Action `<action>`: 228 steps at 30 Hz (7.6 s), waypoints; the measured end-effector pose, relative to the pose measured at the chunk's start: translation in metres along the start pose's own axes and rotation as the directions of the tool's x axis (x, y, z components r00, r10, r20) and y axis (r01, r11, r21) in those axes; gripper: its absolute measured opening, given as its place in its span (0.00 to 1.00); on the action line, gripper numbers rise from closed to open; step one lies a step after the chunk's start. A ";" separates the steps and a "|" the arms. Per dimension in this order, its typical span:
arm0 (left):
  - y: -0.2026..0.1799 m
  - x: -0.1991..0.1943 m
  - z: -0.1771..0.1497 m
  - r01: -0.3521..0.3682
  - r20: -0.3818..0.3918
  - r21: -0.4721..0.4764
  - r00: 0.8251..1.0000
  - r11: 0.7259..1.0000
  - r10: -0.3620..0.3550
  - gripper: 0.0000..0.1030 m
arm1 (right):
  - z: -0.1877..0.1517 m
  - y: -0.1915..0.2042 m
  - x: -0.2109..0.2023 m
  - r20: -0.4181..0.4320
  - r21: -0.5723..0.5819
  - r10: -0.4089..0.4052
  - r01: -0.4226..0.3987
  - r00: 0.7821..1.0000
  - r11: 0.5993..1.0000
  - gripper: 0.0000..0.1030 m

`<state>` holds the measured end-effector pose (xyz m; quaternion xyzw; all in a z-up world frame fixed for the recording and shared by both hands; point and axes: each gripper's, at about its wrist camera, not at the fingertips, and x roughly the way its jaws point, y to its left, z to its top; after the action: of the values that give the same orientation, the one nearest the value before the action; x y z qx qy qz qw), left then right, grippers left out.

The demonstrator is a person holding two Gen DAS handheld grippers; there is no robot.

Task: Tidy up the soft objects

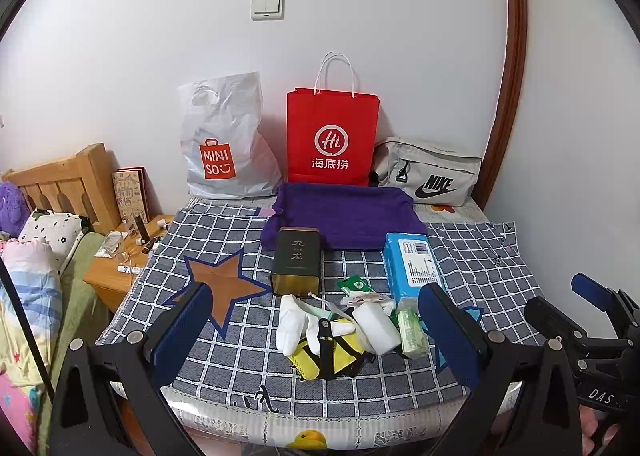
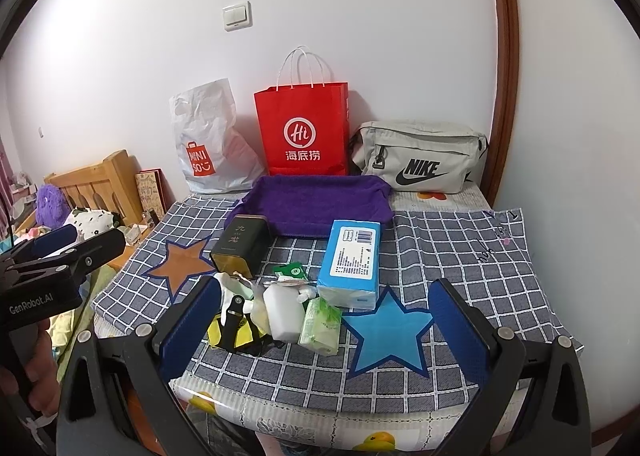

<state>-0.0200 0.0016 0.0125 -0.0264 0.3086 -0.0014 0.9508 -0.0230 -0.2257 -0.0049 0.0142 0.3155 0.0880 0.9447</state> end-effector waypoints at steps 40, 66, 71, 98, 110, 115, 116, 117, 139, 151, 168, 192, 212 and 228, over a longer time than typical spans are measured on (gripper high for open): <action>0.019 0.091 -0.016 -0.012 -0.138 -0.043 0.990 0.999 0.006 1.00 | -0.025 -0.048 0.077 -0.110 0.061 -0.005 0.012 0.994 0.998 0.99; 0.059 0.203 -0.055 0.085 -0.273 -0.085 0.956 0.993 -0.106 0.97 | -0.091 -0.038 0.253 -0.386 0.280 0.389 -0.296 0.836 0.913 0.68; 0.062 0.231 -0.062 0.060 -0.324 -0.102 0.942 0.993 -0.090 0.97 | -0.089 -0.038 0.247 -0.388 0.247 0.382 -0.305 0.839 0.920 0.49; 0.073 0.237 -0.057 0.084 -0.324 -0.131 0.938 0.988 -0.123 0.14 | -0.100 -0.044 0.230 -0.406 -0.083 0.001 -0.038 0.914 0.996 0.49; 0.093 0.181 -0.019 0.034 -0.192 -0.136 0.980 0.990 -0.060 0.14 | -0.065 -0.050 0.194 -0.319 0.002 0.058 -0.060 0.946 0.998 0.49; 0.085 0.173 -0.006 0.031 -0.182 -0.118 0.982 0.993 -0.052 0.14 | -0.043 -0.053 0.184 -0.289 0.027 0.080 -0.075 0.954 0.997 0.49; 0.084 0.172 -0.003 0.032 -0.177 -0.113 0.983 0.993 -0.052 0.14 | -0.039 -0.054 0.183 -0.285 0.032 0.087 -0.081 0.955 0.996 0.49; 0.083 0.170 0.000 0.035 -0.172 -0.105 0.984 0.994 -0.053 0.14 | -0.034 -0.055 0.182 -0.279 0.035 0.092 -0.085 0.956 0.996 0.49; 0.064 0.210 0.092 -0.041 -0.117 -0.010 0.992 0.999 0.040 0.14 | 0.069 -0.057 0.245 -0.222 0.015 0.115 -0.114 0.968 0.993 0.49; 0.049 0.299 0.123 -0.005 -0.154 -0.002 0.988 1.000 0.005 0.14 | 0.103 -0.068 0.327 -0.236 0.003 0.088 -0.090 0.968 0.996 0.50; 0.041 0.411 0.133 0.044 -0.239 -0.011 0.970 0.999 -0.045 0.14 | 0.108 -0.075 0.444 -0.361 -0.053 0.061 -0.086 0.930 0.995 0.50; 0.045 0.485 0.129 0.091 -0.379 -0.078 0.918 0.993 -0.114 0.27 | 0.096 -0.084 0.499 -0.493 -0.123 0.040 -0.116 0.869 0.986 0.54; 0.054 0.364 0.132 0.071 -0.221 -0.037 0.972 0.997 -0.078 0.67 | 0.113 -0.071 0.363 -0.286 -0.053 0.091 -0.111 0.954 0.992 0.78; 0.067 0.259 0.056 0.110 -0.270 -0.092 0.954 0.990 -0.131 0.67 | 0.008 -0.017 0.247 -0.368 -0.017 0.212 -0.235 0.905 0.972 0.76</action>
<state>0.2214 0.0659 -0.0980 -0.0810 0.4356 -0.0513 0.8950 0.1785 -0.1986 -0.1465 0.0049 0.4785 0.2063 0.8535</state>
